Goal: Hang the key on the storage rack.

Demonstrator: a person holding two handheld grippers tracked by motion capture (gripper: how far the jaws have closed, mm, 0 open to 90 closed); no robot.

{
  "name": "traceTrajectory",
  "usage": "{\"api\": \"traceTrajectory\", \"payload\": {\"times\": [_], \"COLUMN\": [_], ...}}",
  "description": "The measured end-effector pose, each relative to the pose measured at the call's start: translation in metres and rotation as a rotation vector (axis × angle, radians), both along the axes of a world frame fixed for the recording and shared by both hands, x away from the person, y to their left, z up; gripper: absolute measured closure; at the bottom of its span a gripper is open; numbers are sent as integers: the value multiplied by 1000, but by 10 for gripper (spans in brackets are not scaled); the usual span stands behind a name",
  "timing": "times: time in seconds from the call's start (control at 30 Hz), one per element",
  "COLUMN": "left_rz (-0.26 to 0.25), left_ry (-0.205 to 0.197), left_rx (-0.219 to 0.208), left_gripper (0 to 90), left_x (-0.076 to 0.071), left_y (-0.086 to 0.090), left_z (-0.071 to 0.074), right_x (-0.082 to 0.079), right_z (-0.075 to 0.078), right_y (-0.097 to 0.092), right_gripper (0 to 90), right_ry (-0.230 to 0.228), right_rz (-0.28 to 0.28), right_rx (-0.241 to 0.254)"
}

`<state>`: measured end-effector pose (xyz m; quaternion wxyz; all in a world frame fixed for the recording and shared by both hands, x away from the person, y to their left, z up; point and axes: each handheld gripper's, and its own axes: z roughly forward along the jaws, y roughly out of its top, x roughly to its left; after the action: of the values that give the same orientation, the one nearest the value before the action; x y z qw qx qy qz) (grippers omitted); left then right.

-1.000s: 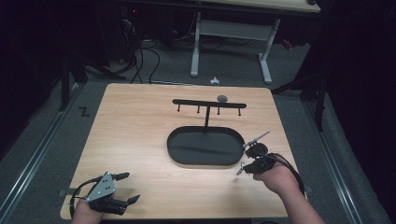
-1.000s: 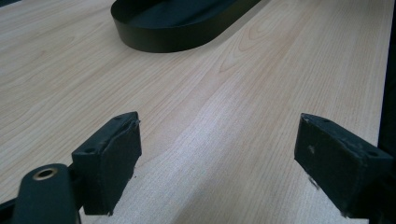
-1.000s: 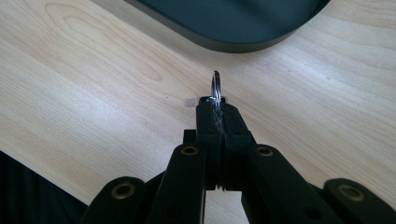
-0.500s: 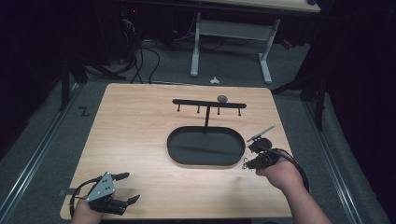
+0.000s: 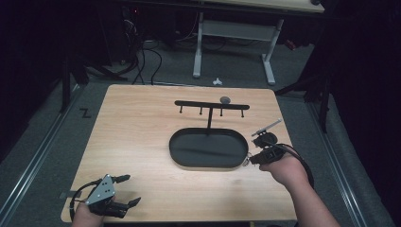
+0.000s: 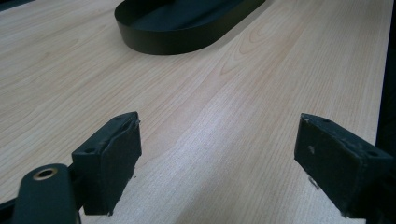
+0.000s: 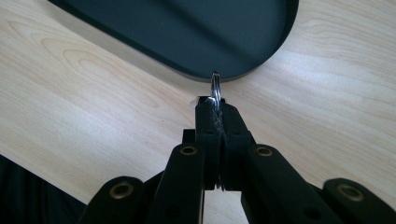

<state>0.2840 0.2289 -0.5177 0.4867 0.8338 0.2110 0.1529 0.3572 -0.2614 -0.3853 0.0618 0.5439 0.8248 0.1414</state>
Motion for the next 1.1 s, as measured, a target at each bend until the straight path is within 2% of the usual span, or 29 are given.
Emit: {"api": "traceTrajectory", "payload": {"times": [0.17, 0.23, 0.37, 0.7, 0.8, 1.1], "left_rz": [7, 9, 3, 2, 2, 1], "left_ry": [1, 2, -1, 2, 0, 2], "left_rx": [-15, -12, -4, 6, 5, 5], "left_gripper": [153, 153, 153, 153, 153, 153], "left_x": [0, 1, 0, 2, 2, 2], "left_y": [2, 2, 1, 0, 1, 1], "left_z": [1, 0, 1, -1, 0, 0], "right_x": [2, 3, 6, 19, 26, 36], "right_z": [5, 15, 25, 31, 35, 47], "right_y": [1, 3, 6, 6, 4, 4], "right_gripper": [882, 882, 882, 882, 882, 883], "right_ry": [-8, -23, -48, -64, -62, -79], "right_rz": [-1, -5, 3, -7, -24, -35], "right_rx": [6, 5, 11, 29, 52, 48]}}
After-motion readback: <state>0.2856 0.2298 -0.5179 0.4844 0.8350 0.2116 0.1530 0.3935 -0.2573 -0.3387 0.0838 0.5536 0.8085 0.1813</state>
